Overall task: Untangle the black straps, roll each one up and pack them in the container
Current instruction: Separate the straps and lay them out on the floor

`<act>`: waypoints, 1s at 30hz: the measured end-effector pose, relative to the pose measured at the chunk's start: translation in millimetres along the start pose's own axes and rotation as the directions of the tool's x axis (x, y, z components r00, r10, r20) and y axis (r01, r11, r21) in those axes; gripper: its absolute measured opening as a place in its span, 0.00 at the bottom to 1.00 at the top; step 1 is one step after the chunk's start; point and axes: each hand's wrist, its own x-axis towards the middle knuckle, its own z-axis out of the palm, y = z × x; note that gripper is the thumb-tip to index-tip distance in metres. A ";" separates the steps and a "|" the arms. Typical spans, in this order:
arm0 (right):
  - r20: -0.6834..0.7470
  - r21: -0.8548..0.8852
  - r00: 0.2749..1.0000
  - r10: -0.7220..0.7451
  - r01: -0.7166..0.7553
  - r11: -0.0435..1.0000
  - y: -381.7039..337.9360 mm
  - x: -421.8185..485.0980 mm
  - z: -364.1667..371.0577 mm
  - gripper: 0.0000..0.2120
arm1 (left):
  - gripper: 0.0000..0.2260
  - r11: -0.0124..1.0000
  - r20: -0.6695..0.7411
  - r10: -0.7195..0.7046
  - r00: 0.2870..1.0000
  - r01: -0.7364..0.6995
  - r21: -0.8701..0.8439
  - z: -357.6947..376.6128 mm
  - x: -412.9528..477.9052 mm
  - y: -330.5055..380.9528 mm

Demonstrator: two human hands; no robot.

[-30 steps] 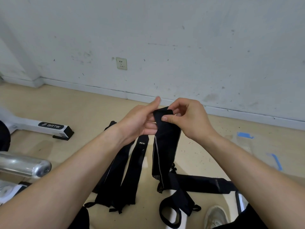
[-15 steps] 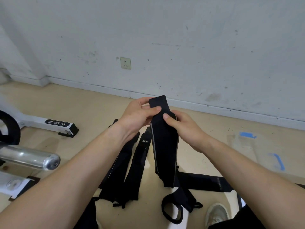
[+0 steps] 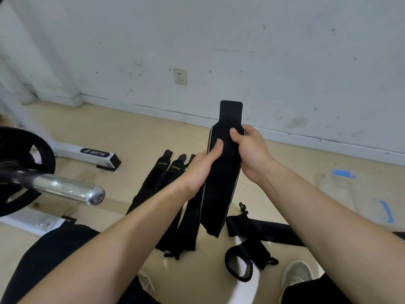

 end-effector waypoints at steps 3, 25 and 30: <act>-0.042 0.057 0.999 0.029 -0.026 0.998 3.8 10.2 3.9 0.08 | 0.11 0.980 -0.120 -0.052 0.991 0.074 0.187 -10.0 -5.9 -31.7; -0.369 -0.022 0.896 0.248 -0.275 0.961 192.5 144.3 -73.1 0.12 | 0.15 0.843 -0.149 -0.523 0.839 0.536 0.056 -53.8 52.8 -224.5; -0.385 -0.037 0.881 0.274 -0.312 0.949 238.4 209.7 -75.3 0.17 | 0.14 0.866 -0.084 -0.497 0.864 0.488 -0.107 -75.9 89.8 -263.1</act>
